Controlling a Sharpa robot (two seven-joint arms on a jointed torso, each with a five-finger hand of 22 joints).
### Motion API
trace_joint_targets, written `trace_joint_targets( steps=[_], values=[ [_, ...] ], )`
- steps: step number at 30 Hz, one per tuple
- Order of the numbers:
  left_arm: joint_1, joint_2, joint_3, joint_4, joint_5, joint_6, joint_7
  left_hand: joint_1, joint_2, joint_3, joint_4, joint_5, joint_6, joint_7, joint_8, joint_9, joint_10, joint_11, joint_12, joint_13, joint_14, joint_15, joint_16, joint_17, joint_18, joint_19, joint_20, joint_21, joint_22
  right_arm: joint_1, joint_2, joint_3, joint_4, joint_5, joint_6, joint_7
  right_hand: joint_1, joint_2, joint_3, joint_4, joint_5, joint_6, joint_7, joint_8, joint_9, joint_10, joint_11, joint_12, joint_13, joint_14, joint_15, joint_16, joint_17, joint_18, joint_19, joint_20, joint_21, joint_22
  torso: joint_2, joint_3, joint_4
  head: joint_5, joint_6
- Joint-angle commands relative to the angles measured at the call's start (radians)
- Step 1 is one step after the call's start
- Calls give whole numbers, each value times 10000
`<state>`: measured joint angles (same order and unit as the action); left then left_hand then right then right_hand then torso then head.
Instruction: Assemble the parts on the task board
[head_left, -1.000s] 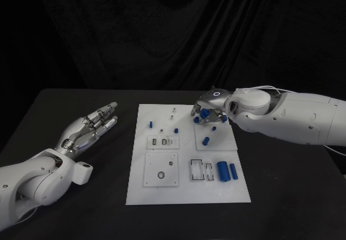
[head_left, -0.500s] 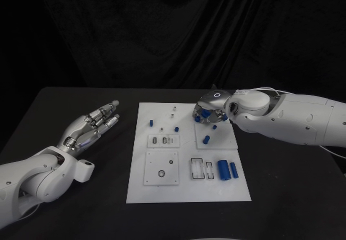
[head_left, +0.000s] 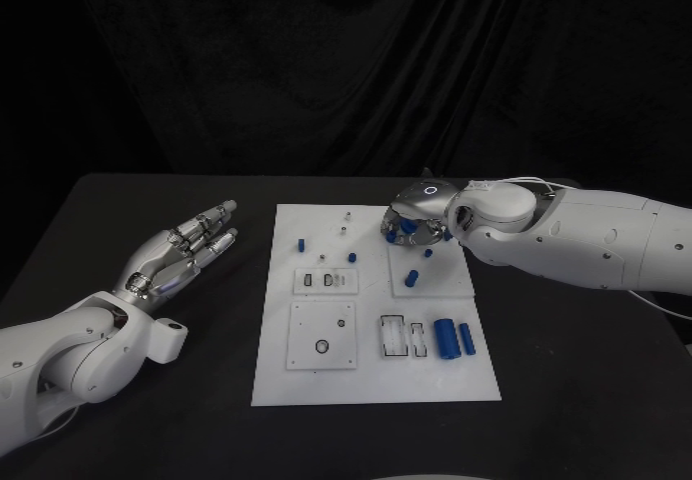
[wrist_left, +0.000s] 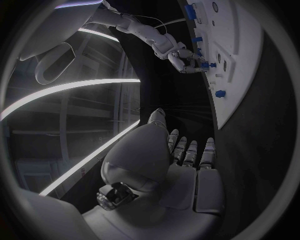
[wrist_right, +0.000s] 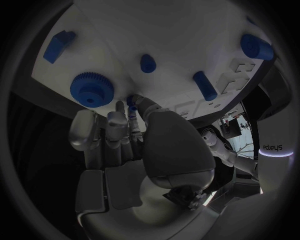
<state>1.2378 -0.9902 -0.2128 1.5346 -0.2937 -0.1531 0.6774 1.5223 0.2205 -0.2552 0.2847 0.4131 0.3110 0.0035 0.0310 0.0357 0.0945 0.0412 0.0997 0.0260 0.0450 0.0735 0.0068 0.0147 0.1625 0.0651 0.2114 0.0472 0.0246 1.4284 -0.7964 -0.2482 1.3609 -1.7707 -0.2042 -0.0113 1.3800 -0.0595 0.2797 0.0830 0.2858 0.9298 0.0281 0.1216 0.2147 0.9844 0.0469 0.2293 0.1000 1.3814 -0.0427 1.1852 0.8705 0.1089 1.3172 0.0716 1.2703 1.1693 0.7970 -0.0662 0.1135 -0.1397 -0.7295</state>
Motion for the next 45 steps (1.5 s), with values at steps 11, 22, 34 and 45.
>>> trace_joint_targets(
  steps=[11, 22, 34, 45],
  values=[
    [23, 53, 7, -96, -34, 219, 1770, 145, 31, 76, -23, -63, 111, 50, 68, 19, -38, 62, 41, 3, 6, 82, 64, 10, 190, 14, 94, 65, -2, -38, 62, 7, -88, -84, -611, 304, 66, -63, 330, -113, -36, 1537, 261, 938, 881, 1507, -349, -165, -38, 120, -279, 86, 116, -189, 215, -275, 237, 432, 2, -6, -16, 52, -26],
    [22, 21, 7, -152, -34, 234, 1745, 145, 31, 76, -23, -63, 111, 50, 68, 19, -38, 62, 41, 3, 6, 82, 64, 10, 190, 14, 94, 65, -2, 57, 271, 18, -78, -84, -1061, 236, -11, -99, 254, -151, -35, 1684, 228, 1198, 1424, 2070, -381, -381, -60, 264, -315, 220, 373, -260, 414, -326, 452, 785, 3, 5, -18, 166, 6],
    [22, 130, 6, -251, -34, 228, 1768, 166, 30, 83, -19, -66, 119, 73, 69, 20, -35, 66, 49, 5, -17, 88, 56, 2, 190, 3, 111, 57, -7, 243, 1356, 126, -1000, 796, -1313, 87, -102, -87, 282, -104, -25, 1548, 296, 1151, 1584, 2167, -296, -583, -96, 377, -288, 360, 610, -294, 510, -319, 556, 945, 13, 8, -21, 285, 33],
    [21, 201, 6, -311, -34, 257, 1827, -401, 152, -138, 88, 216, 142, 66, 69, 21, -49, 88, 65, 3, -181, -23, 13, -55, 191, -116, 13, -22, -46, 253, 1997, 164, -1746, 1217, -1415, -97, -122, -81, 354, -100, -22, 1370, 394, 1020, 1642, 2126, -194, -788, -129, 374, -214, 359, 623, -288, 480, -264, 522, 938, 29, 0, 21, 205, 35]
  ],
)
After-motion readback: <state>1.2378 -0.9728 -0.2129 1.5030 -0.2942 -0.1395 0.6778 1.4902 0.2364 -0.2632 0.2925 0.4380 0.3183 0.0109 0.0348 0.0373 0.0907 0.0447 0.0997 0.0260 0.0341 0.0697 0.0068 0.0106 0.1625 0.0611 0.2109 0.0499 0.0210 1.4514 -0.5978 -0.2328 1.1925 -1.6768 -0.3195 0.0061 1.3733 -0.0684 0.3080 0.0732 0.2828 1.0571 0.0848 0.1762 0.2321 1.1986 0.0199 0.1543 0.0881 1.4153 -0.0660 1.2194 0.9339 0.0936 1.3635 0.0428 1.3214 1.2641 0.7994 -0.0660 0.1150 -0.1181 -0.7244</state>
